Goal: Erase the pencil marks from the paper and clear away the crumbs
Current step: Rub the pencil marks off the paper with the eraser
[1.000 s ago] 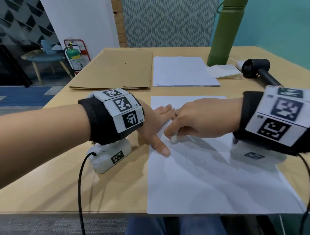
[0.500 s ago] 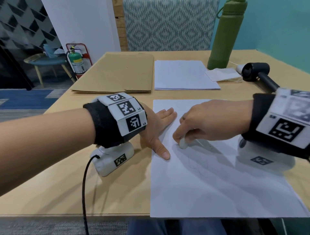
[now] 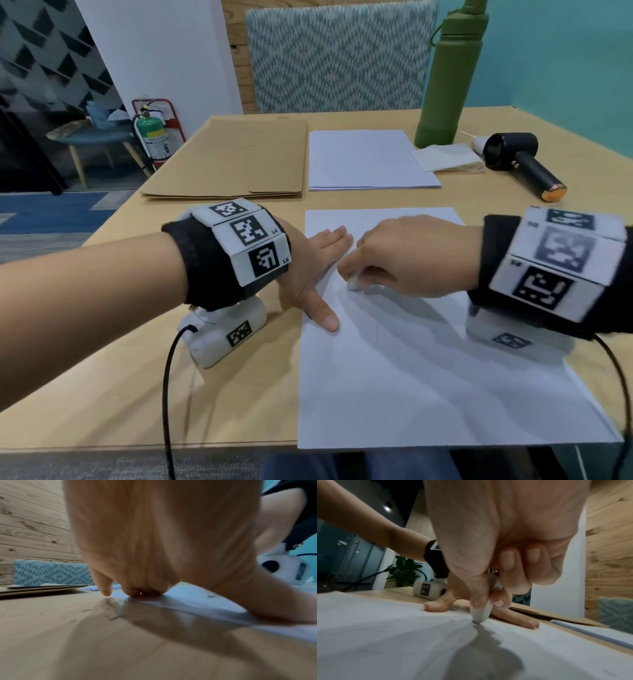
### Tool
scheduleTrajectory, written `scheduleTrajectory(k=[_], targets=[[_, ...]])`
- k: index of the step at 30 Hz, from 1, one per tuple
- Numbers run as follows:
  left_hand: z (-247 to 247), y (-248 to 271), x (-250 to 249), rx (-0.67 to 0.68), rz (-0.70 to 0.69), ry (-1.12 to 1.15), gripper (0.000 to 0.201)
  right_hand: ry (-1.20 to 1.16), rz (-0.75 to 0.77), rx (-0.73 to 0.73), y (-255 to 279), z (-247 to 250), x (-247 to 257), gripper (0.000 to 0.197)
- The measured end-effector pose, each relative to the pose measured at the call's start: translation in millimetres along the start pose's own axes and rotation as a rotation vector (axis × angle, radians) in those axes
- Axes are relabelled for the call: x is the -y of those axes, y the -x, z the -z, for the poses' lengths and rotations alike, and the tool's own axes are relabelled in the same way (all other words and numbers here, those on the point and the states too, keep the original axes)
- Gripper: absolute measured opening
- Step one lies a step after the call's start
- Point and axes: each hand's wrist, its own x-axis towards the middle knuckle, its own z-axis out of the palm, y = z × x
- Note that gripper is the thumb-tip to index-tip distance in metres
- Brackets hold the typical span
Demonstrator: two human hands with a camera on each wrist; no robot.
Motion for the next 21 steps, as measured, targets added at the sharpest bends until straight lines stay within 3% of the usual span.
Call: scheduleTrajectory(k=[4, 8, 12, 21], targets=[[-1.3, -3.6, 2.8, 0.021, -0.002, 0.006, 0.127, -0.185, 0.031, 0.174, 16.1, 5.0, -2.4, 0.014], [3.8, 0.9, 9.4, 0.015, -0.032, 0.093, 0.121, -0.334, -0.134, 0.041, 14.5, 1.9, -20.1, 0.016], [-0.3, 3.5, 18.3, 0.014, 0.034, 0.109, 0.123, -0.399, -0.272, 0.054, 13.9, -0.7, -32.8, 0.019], [-8.6, -2.8, 24.6, 0.038, 0.049, 0.053, 0.133, -0.434, -0.272, -0.019, -29.2, 12.5, -21.4, 0.021]])
